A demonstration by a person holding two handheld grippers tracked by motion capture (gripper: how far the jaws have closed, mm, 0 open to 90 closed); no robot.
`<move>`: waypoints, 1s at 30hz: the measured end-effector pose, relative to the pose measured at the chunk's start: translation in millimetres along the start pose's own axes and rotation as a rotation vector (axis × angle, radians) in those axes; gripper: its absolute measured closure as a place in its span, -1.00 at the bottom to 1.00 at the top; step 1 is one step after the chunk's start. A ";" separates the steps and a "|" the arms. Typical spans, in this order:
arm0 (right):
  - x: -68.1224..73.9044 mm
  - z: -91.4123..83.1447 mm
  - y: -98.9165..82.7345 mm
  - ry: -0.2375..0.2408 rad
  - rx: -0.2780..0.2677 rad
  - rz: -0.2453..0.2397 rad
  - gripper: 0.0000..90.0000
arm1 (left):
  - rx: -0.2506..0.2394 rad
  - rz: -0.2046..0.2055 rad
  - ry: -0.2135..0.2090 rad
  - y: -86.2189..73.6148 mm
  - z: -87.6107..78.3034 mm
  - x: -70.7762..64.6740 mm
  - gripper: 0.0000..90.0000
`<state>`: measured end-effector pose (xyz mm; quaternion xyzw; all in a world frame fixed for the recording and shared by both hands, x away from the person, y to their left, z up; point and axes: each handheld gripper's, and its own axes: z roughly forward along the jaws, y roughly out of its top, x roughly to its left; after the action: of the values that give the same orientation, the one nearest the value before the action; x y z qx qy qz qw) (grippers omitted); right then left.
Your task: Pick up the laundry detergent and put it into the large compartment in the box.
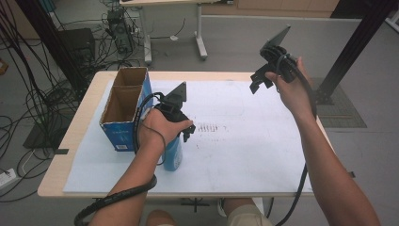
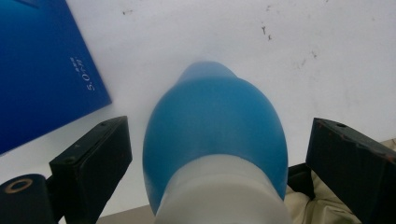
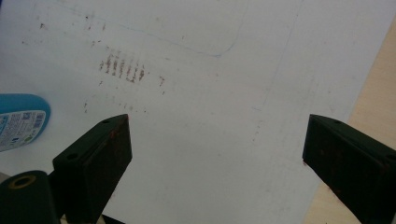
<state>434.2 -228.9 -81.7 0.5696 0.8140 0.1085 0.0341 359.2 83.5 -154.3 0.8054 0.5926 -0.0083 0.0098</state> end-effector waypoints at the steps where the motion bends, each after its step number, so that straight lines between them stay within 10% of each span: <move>1: 0.1 0.1 0.0 0.000 0.000 0.001 -0.82 | 0.002 0.001 -0.001 0.3 0.2 0.3 -0.83; 30: 0.9 0.8 0.7 -0.001 0.003 0.004 -0.82 | -0.008 0.011 0.007 -2.5 -1.0 0.0 -0.52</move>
<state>434.7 -227.8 -82.4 0.5714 0.8130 0.1069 0.0335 356.8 84.2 -153.3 0.8086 0.5883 -0.0029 0.0109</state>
